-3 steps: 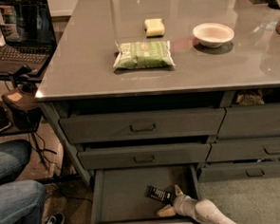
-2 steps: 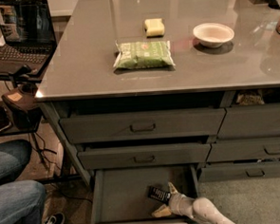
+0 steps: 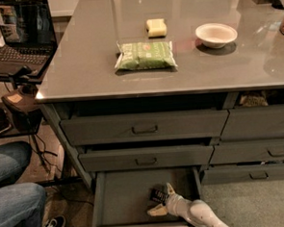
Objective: Pick rxbar chocolate from bottom drawer and place on counter
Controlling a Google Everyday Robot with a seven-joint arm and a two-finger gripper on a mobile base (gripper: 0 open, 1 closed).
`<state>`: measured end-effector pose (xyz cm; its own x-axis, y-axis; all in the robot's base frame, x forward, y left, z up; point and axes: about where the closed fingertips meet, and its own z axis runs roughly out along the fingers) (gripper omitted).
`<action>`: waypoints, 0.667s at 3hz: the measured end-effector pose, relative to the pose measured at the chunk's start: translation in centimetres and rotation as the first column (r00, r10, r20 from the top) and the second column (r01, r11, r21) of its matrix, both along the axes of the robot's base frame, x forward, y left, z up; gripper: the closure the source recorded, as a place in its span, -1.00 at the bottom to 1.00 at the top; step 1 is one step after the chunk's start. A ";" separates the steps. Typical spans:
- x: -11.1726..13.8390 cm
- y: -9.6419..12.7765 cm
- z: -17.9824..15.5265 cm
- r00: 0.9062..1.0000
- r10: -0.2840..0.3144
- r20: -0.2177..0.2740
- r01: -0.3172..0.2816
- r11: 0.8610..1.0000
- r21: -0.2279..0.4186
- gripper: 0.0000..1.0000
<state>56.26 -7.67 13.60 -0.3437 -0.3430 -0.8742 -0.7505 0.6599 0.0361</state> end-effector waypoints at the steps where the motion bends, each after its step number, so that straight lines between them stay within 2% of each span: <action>1: 0.0 0.0 0.0 1.000 0.000 0.000 0.000 1.000 0.000 -1.00; 2: 0.3 0.0 1.6 0.994 -0.025 0.106 0.031 0.998 -0.061 -1.00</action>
Offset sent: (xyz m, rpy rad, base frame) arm 0.0062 -0.0089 0.0554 -0.1707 -0.3035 -0.0762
